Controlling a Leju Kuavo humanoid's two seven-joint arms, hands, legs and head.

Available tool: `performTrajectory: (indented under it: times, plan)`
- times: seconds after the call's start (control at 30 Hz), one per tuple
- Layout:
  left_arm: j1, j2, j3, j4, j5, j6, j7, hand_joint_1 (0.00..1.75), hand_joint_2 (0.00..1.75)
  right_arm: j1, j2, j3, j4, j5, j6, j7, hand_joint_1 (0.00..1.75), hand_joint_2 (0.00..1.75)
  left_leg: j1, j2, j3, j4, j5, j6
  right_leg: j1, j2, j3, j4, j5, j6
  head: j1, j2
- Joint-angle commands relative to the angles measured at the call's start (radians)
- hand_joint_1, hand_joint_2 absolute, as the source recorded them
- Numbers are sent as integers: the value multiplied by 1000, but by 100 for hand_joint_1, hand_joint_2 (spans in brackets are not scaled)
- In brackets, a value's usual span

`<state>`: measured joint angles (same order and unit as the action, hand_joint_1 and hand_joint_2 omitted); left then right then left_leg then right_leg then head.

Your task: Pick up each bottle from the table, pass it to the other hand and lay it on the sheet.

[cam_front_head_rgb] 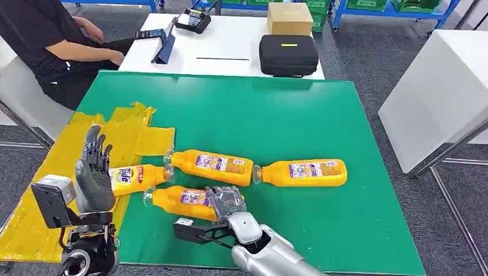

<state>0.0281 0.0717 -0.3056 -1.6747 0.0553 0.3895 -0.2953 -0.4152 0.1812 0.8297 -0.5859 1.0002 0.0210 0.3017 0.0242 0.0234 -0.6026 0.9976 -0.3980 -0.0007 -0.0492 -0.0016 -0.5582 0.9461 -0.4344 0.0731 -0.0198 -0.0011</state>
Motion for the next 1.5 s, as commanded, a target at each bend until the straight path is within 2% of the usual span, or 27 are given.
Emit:
performTrajectory:
  times: [0.03, 0.07, 0.1, 0.13, 0.2, 0.27, 0.3, 0.4, 0.5, 0.63, 0.73, 0.83, 1.03, 1.1, 1.13, 1.5]
  plan:
    - [8, -31, 75, 66, 168, -74, 60, 0, 175, 165, -98, -249, -307, -359, -13, -185, 175, 175, 0, -6, -2, -1, 2, 1, 1, -5, 0, -2, 0, -4, 0, 0]
    - [28, -44, 113, 63, 221, -93, 77, 0, 175, 204, -123, -287, -473, -491, -31, -253, 175, 175, 1, -8, -4, -1, 2, 1, 1, -6, -1, -2, 1, -6, 0, 0]
    - [38, -46, 131, 64, 235, -107, 79, 0, 175, 219, -152, -283, -572, -535, -24, -230, 175, 175, 1, -4, -2, -1, 1, 1, 1, -3, -1, -1, 1, -4, 0, 0]
    - [51, -55, 156, 63, 277, -127, 87, 0, 175, 246, -169, -299, -684, -610, -45, -274, 175, 175, 0, -5, -5, -1, 2, 1, 1, -4, -4, -1, 1, -7, 0, 0]
    - [69, -67, 186, 83, 325, -151, 102, 0, 175, 291, -204, -309, -866, -697, -72, -280, 175, 175, 0, -4, -6, 1, 0, 1, 1, -3, -5, 1, 0, -6, 1, 0]
    - [76, -71, 190, 107, 349, -176, 75, 0, 175, 329, -215, -317, -949, -734, -115, -325, 175, 175, -1, -5, -8, 1, 1, 4, 1, -3, -7, 2, 1, -7, 1, 0]
    - [76, -72, 188, 111, 363, -184, 69, 0, 175, 338, -218, -317, -968, -738, -130, -341, 175, 175, -1, -3, -15, 0, 3, 4, 0, -1, -2, 1, 7, -2, 0, 0]
    - [63, -58, 160, 127, 394, -180, 53, 0, 175, 370, -239, -311, -1014, -749, -182, -390, 175, 175, -1, -8, -25, 1, 7, 4, 1, -5, -11, 2, 9, -1, 0, 0]
    - [67, -56, 138, 104, 427, -166, 52, 0, 175, 374, -255, -303, -1011, -784, -211, -441, 175, 175, -1, -8, -27, 1, 7, 4, 0, -5, -13, 2, 8, -2, 1, 0]
    - [98, -28, 68, 51, 541, -225, 67, 0, 175, 340, -261, -278, -958, -801, -226, -449, 175, 175, -1, -7, -29, 1, 6, 4, 0, -4, -15, 2, 7, -3, 0, 0]
    - [115, -13, -9, -10, 589, -261, 63, 0, 175, 286, -240, -247, -866, -702, -290, -434, 175, 175, -1, -5, -31, 1, 7, 3, 1, -2, -18, 2, 8, 0, 0, 0]
    - [97, -25, -74, -54, 601, -289, 68, 0, 175, 231, -202, -202, -799, -635, -296, -407, 175, 175, -1, -4, -31, 2, 6, 3, 1, 0, -18, 3, 8, -2, 0, 0]
    - [92, -25, -82, -57, 600, -294, 70, 0, 175, 225, -197, -199, -793, -631, -292, -400, 175, 175, -1, -4, -30, 2, 6, 3, 1, 0, -18, 3, 8, -3, 0, 0]
    - [78, -29, -99, -62, 599, -302, 74, 0, 175, 205, -189, -178, -773, -604, -282, -375, 175, 175, -1, -4, -31, 2, 6, 3, 1, -1, -19, 2, 8, -1, 0, 0]
    - [-21, -47, -207, -73, 589, -336, 99, 0, 175, 115, -119, -82, -623, -448, -253, -270, 175, 175, 0, -4, -31, 2, 6, 3, 1, 0, -18, 2, 8, -2, 0, 0]
    - [-18, -43, -207, -70, 589, -336, 97, 0, 175, 117, -121, -83, -620, -447, -254, -270, 175, 175, -1, -6, -31, 1, 7, 4, 1, -2, -17, 2, 8, -1, 0, 0]
